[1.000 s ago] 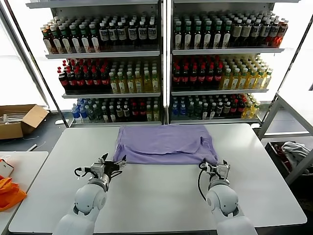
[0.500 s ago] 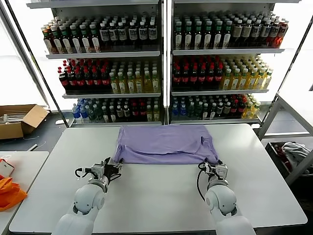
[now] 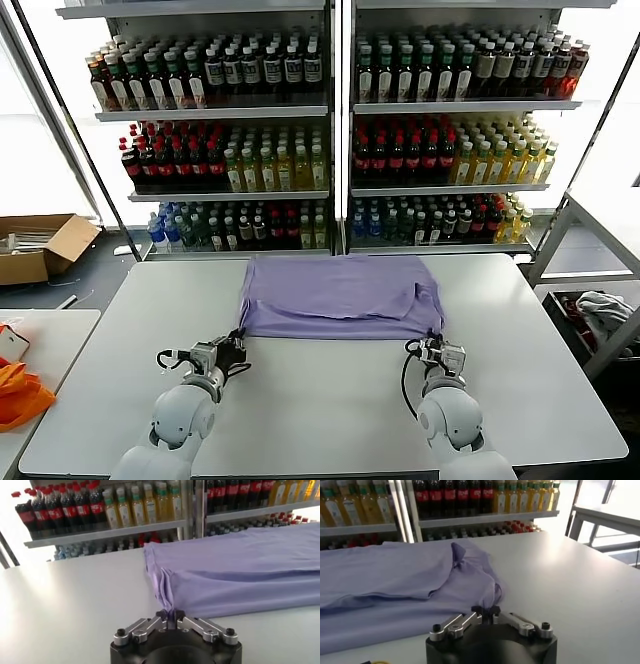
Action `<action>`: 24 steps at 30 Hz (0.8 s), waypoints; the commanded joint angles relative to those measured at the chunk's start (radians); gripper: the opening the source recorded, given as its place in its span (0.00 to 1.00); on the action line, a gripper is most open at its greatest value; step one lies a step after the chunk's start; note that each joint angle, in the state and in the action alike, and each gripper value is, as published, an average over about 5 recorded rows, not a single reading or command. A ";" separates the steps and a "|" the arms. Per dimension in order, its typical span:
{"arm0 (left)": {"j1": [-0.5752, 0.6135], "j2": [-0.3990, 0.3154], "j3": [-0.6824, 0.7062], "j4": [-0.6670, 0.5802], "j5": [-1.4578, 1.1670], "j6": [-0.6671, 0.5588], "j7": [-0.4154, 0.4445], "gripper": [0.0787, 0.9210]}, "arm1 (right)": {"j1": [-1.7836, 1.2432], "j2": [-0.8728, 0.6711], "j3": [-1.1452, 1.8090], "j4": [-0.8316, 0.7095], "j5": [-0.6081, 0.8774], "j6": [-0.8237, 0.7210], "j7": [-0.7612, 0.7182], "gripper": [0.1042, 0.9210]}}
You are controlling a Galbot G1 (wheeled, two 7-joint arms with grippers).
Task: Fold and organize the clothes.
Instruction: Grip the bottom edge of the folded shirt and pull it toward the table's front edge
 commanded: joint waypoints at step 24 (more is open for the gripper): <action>0.695 0.017 -0.130 -0.603 0.226 -0.093 -0.090 0.01 | -0.605 -0.020 0.001 0.596 -0.142 0.031 0.087 0.01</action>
